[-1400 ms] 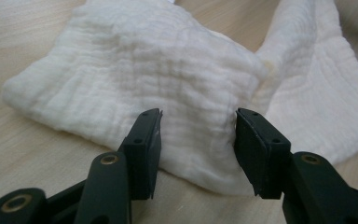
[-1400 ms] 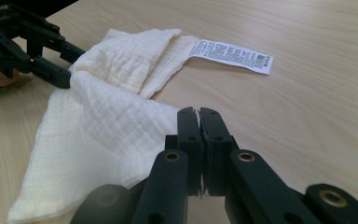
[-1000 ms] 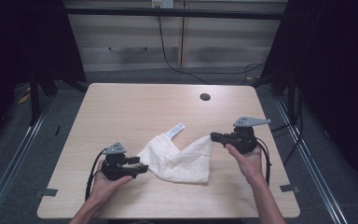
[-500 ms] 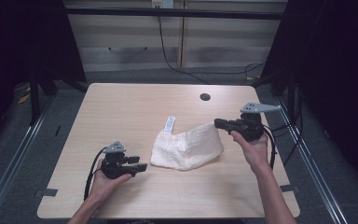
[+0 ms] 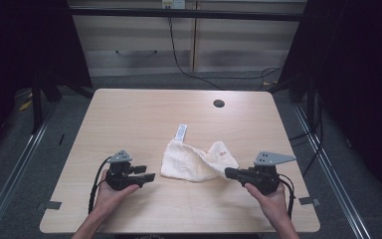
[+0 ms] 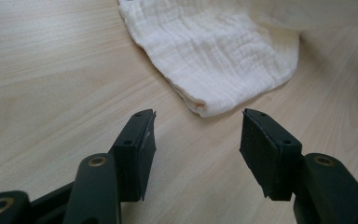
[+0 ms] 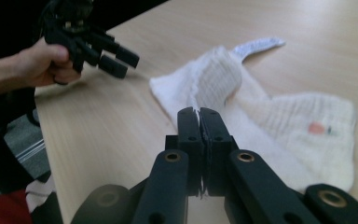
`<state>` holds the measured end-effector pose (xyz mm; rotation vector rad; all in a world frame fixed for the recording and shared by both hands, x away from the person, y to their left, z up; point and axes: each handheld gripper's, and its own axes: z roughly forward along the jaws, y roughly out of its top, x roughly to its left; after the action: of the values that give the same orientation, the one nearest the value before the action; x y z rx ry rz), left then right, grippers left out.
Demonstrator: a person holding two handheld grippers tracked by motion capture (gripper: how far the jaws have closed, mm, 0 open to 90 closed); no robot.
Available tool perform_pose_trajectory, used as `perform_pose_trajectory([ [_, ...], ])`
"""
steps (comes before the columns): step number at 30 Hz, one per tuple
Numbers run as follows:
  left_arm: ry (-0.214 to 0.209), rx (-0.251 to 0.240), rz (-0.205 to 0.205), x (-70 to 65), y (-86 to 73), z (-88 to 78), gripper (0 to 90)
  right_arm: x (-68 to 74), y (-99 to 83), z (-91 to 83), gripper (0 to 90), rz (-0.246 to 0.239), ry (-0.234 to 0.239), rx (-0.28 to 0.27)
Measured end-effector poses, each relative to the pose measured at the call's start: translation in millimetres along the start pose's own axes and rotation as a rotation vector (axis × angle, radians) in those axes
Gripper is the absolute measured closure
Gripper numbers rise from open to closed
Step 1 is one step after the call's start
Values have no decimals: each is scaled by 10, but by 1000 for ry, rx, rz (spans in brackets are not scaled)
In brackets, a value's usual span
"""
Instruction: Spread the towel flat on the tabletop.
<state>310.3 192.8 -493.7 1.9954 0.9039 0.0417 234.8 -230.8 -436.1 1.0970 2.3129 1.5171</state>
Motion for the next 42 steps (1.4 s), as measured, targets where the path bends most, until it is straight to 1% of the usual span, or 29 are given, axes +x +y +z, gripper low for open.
perform_pose_trajectory([
  [1, 1, -1, -7, -3, -1, 1, 448, 0, -60, 3, 886, 6, 0, 14],
  [3, 3, 0, 0, -1, 0, -2, 448, -13, -168, -4, 886, 21, -2, 41],
  [5, 5, -5, 1, 0, 0, -6, 448, -43, -272, -14, 886, 47, 0, 51],
  [7, 5, -8, -3, 7, 2, -13, 448, -54, -363, -4, 886, 54, -13, 87],
  [8, 7, -8, -3, 10, 4, -19, 449, -63, -404, -4, 886, 53, -17, 102],
  [9, 6, -15, -5, 12, 4, -24, 448, -70, -443, -5, 886, 66, -16, 110],
  [11, 7, -20, -6, 14, 7, -44, 449, -81, -512, 3, 886, 76, -19, 127],
  [13, 4, -28, -12, 12, 10, -61, 449, -92, -576, 31, 886, 75, -24, 159],
  [15, -3, -34, -11, 3, 18, -78, 450, -107, -621, 59, 885, 87, -24, 179],
  [17, -12, -40, -2, -11, 28, -87, 462, -117, -635, 83, 885, 84, -33, 197],
  [18, -16, -45, -1, -15, 33, -89, 470, -121, -639, 92, 885, 90, -35, 201],
  [20, -20, -54, -1, -18, 43, -119, 480, -129, -651, 118, 885, 83, -39, 213],
  [22, -23, -67, -4, -11, 43, -160, 516, -127, -667, 147, 885, 77, -47, 232],
  [23, -21, -70, -3, -4, 40, -167, 526, -126, -671, 157, 885, 85, -42, 230],
  [26, -33, -85, -19, 29, 44, -162, 554, -123, -670, 160, 885, 84, -44, 231],
  [28, -47, -77, -33, 59, 59, -114, 555, -125, -672, 161, 885, 83, -45, 231],
  [29, -49, -70, -33, 71, 71, -82, 555, -129, -673, 163, 884, 82, -43, 229],
  [32, -58, -47, -28, 103, 104, 12, 554, -131, -673, 166, 884, 81, -45, 227],
  [33, -53, -36, -13, 112, 110, 35, 549, -130, -673, 167, 884, 81, -46, 227],
  [34, -47, -28, -11, 113, 114, 56, 537, -130, -672, 168, 884, 80, -45, 229],
  [35, -50, -26, 1, 119, 115, 78, 528, -136, -670, 172, 883, 72, -45, 225],
  [37, -44, -10, -2, 125, 108, 130, 547, -140, -667, 177, 884, 78, -48, 223],
  [39, -70, 12, -19, 153, 91, 177, 572, -147, -664, 185, 883, 70, -48, 223],
  [41, -83, 19, -12, 141, 93, 190, 586, -142, -662, 187, 883, 68, -50, 223],
  [42, -98, 18, -8, 134, 97, 196, 595, -138, -662, 186, 882, 69, -53, 224],
])
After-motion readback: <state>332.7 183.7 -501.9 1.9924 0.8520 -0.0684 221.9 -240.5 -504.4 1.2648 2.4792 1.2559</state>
